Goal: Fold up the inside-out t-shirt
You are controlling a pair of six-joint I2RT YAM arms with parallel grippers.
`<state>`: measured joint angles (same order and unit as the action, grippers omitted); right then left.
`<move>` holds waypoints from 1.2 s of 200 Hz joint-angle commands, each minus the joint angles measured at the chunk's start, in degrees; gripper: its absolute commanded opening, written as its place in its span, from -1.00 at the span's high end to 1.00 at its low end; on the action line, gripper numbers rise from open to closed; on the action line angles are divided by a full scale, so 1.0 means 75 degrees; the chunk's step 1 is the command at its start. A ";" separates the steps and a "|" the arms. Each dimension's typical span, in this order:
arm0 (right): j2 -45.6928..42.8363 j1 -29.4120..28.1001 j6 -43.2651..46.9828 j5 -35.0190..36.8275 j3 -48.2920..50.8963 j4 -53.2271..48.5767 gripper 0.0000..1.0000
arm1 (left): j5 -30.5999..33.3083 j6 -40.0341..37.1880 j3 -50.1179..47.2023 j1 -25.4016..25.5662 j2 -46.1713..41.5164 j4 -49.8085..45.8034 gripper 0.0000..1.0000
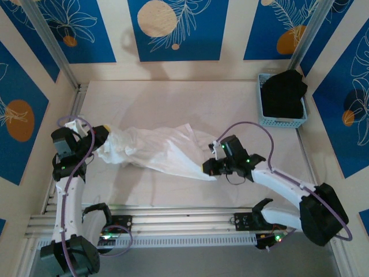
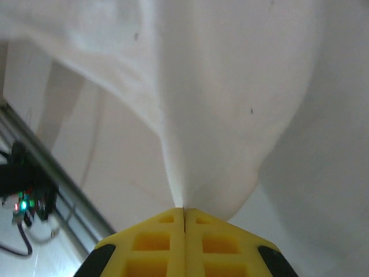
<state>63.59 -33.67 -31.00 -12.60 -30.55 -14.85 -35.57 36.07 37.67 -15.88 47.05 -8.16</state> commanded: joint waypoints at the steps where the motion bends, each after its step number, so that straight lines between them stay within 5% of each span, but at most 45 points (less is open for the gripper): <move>1: -0.0294 -0.0241 -0.0433 -0.0194 0.0657 -0.0463 0.94 | -0.0178 0.0100 -0.0122 0.0049 0.0002 0.0300 1.00; 40: -0.0081 -0.0237 -0.0458 0.0257 0.0533 -0.0844 0.51 | -0.0249 0.0147 -0.0109 0.0053 0.0072 0.0358 1.00; 84: 0.0343 0.0150 -0.0290 0.0540 -0.0145 -0.0871 0.32 | -0.0238 0.0131 -0.0124 0.0053 0.0021 0.0338 1.00; 195: 0.2417 0.0364 -0.0099 0.0358 -0.0738 0.0119 0.32 | -0.0262 0.0139 -0.0136 0.0048 0.0033 0.0375 1.00; 240: 0.2539 0.0352 -0.0167 0.0145 -0.0681 0.0282 0.49 | -0.0261 0.0141 -0.0136 0.0055 0.0043 0.0377 1.00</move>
<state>82.26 -31.24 -32.75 -9.54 -34.76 -13.52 -36.01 37.12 37.08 -15.84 47.66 -6.59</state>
